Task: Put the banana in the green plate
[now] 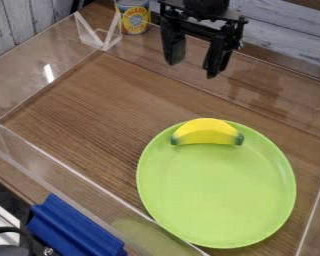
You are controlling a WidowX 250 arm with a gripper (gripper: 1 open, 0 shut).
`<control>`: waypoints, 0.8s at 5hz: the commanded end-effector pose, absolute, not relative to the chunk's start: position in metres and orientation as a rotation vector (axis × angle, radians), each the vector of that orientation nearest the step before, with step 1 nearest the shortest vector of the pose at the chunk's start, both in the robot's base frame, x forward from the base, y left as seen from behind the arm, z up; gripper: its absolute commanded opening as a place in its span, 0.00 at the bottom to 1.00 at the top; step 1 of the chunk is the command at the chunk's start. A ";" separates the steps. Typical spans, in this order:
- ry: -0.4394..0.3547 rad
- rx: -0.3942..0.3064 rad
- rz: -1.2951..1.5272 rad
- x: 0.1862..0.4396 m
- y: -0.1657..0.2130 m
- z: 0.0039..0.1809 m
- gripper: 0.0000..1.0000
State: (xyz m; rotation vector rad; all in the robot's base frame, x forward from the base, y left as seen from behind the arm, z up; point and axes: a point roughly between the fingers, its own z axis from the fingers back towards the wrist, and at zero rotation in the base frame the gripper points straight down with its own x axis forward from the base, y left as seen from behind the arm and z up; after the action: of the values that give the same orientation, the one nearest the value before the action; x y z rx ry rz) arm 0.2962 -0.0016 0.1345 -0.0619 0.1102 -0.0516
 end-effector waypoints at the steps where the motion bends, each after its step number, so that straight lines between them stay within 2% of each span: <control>1: 0.046 -0.063 -0.045 0.301 0.001 0.153 1.00; 4: 0.045 -0.072 -0.048 0.301 0.001 0.156 1.00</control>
State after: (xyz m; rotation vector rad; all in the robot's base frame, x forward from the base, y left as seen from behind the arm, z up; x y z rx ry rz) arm 0.2951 -0.0013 0.1355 -0.0755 0.1181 -0.0496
